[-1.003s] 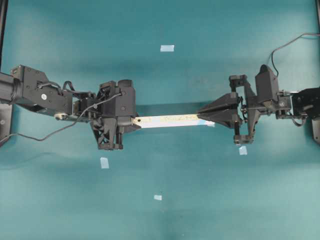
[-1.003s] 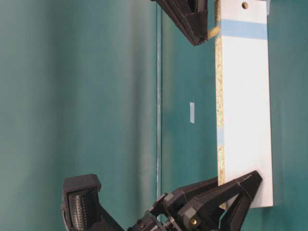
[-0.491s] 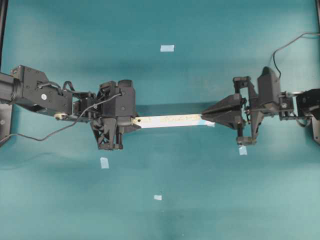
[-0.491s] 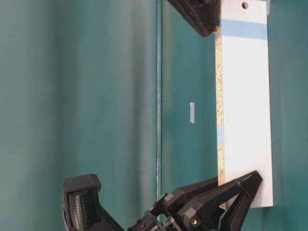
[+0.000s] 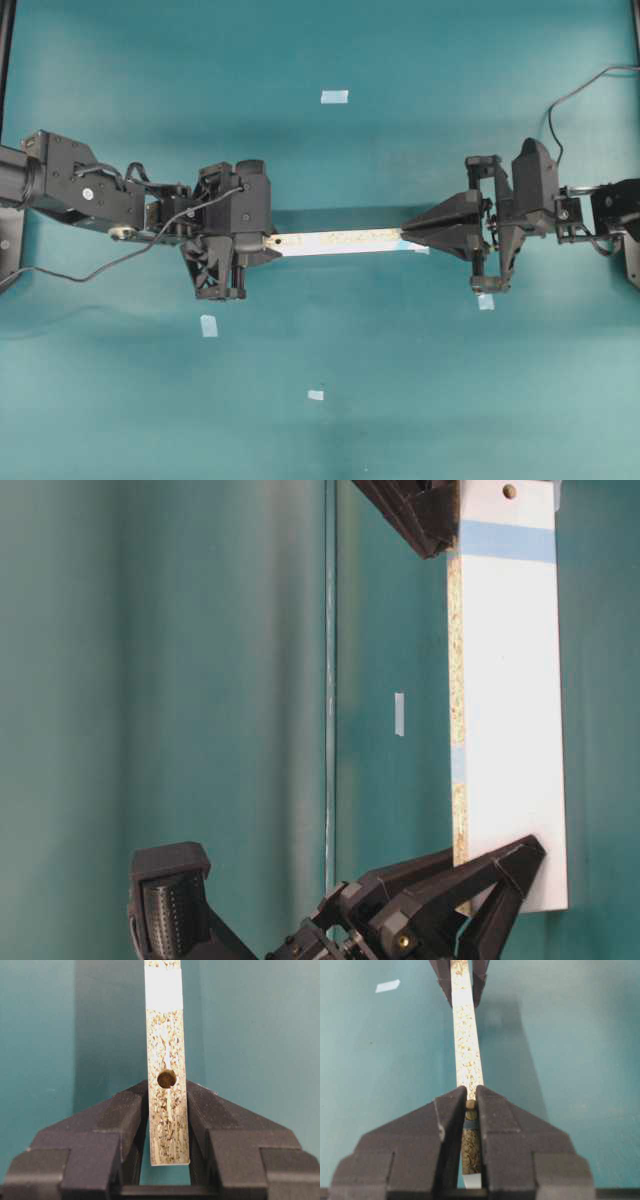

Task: Move the wooden board into place and insert the rod into its hole.
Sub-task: 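Align the held dowel over the board's end hole and push it in, then open the right gripper and lift it away from the dowel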

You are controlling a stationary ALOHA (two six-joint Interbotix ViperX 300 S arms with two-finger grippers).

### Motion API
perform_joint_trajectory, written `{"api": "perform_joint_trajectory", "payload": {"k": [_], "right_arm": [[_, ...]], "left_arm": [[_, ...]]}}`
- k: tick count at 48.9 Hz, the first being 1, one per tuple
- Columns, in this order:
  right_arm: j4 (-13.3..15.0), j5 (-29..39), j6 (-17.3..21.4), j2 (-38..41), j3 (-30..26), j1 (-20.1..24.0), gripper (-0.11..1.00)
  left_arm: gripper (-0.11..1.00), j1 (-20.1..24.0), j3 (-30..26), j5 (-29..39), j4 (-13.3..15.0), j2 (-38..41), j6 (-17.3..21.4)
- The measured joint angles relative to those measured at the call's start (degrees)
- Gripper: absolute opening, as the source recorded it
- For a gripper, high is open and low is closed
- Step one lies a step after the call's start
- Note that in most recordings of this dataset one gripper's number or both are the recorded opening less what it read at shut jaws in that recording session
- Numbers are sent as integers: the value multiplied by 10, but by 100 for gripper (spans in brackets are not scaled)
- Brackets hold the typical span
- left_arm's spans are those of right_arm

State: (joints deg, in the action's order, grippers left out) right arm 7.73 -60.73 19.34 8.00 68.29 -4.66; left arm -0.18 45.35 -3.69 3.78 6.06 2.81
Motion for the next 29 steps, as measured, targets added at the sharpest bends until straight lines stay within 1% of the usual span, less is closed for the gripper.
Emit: {"api": "perform_joint_trajectory", "payload": {"k": [6,8,16,21,29], "right_arm": [[3,40,-2,-13,-4,1,9],[8,59,-2,-18,-6,2,9],[44,120,1,-42,-20,6,9],[61,149,5,-54,-28,8,9],[68,181,7,-64,-35,10,9]], "left_arm": [[21,0,-1,1,1,0,0],[21,0,-1,0,0,1,0],[21,-1,0,3,0,0,0],[21,-2,0,4,1,0,0],[21,-2,0,4,0,0,0]]}}
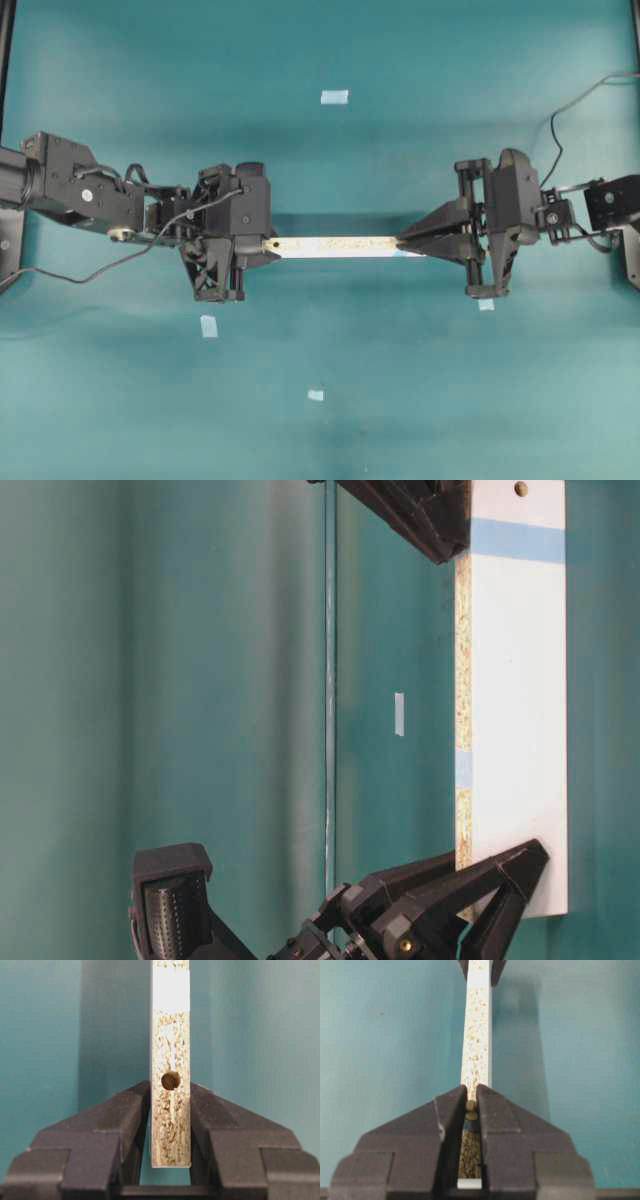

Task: Move the wooden board into place and insert the rod into its hole.
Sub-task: 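Open the right gripper and lift it away from the dowel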

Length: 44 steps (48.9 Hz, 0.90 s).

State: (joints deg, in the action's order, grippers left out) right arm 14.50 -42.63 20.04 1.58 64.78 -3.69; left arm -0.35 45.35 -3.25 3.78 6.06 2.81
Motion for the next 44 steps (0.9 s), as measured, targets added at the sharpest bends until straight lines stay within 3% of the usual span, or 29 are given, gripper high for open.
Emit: {"api": "perform_joint_trajectory", "payload": {"k": [4,16,31,44], "right_arm": [[1,12,0,-3,-1,1,16],[-3,37,-1,-8,-8,13,78],[-5,52,-1,-44,-9,13,79],[-5,121,-4,-104,-15,11,79]], "left_arm": [[21,0,0,-1,1,0,0],[21,0,-1,0,0,0,0],[21,0,-1,0,1,1,0],[21,0,4,-4,0,0,0]]}}
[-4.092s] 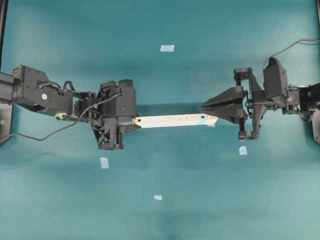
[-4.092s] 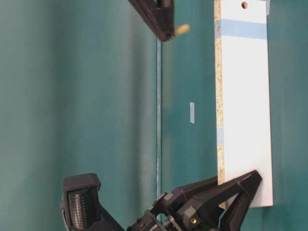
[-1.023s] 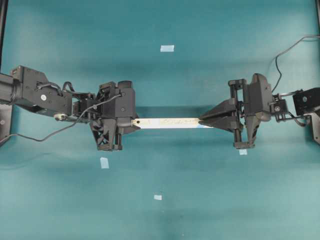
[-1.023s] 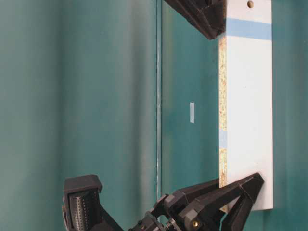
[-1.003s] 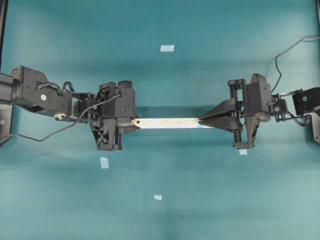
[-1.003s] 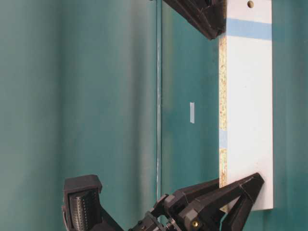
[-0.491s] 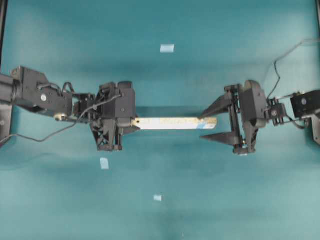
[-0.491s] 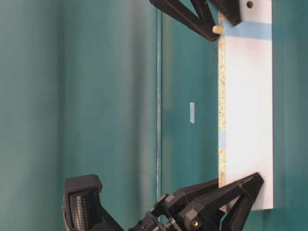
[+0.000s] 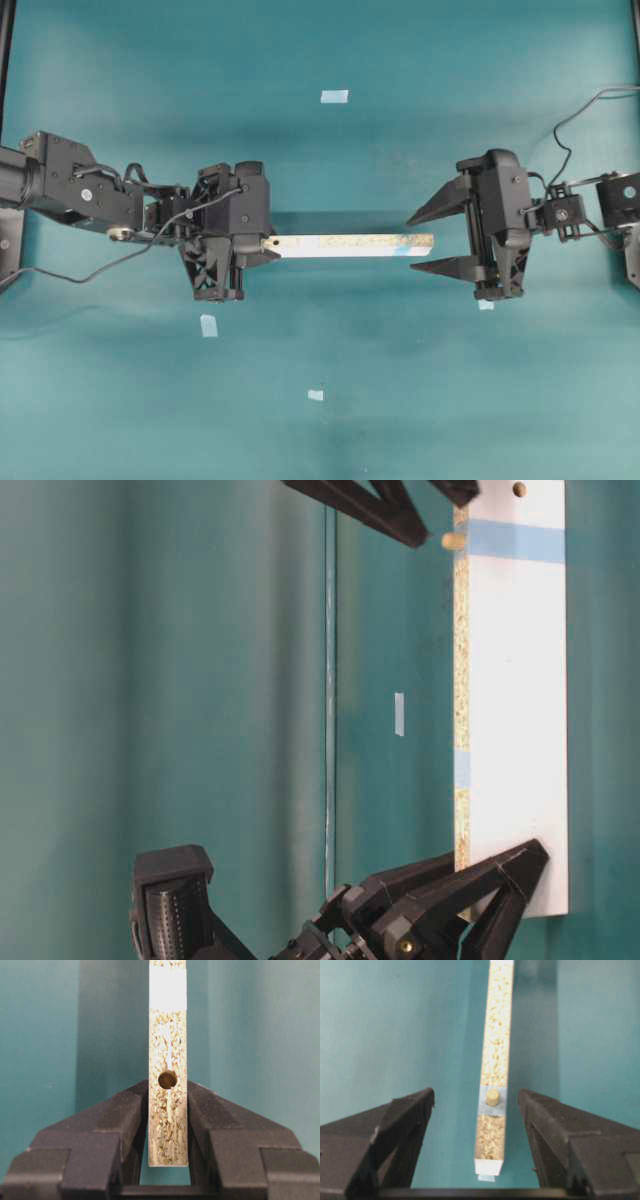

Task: Move the wooden board into place and insert the rod into its hole.
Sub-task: 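Open the right gripper and lift it away from the dowel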

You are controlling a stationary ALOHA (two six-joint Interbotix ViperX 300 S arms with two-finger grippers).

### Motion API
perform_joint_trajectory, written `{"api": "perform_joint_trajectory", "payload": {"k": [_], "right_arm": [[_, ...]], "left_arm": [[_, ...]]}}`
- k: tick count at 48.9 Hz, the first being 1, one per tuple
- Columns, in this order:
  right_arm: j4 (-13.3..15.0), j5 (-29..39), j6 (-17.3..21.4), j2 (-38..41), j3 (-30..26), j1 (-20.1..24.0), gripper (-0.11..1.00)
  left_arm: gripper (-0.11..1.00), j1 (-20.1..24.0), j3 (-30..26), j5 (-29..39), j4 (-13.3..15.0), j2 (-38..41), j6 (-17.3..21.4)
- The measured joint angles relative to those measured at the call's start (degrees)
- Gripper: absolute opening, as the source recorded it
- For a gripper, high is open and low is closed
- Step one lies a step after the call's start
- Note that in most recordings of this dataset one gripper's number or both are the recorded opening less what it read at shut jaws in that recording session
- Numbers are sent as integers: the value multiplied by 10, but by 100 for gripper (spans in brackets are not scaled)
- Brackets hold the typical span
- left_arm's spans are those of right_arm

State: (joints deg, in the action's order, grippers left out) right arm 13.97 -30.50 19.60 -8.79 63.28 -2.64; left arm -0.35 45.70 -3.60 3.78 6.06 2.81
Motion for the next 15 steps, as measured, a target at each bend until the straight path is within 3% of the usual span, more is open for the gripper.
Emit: {"api": "perform_joint_trajectory", "payload": {"k": [13,15], "right_arm": [[-1,18,0,-18,0,-2,79],[-1,19,0,-18,0,-2,78]], "left_arm": [[22,0,-1,0,0,0,0],[26,0,-2,1,0,0,0]]}}
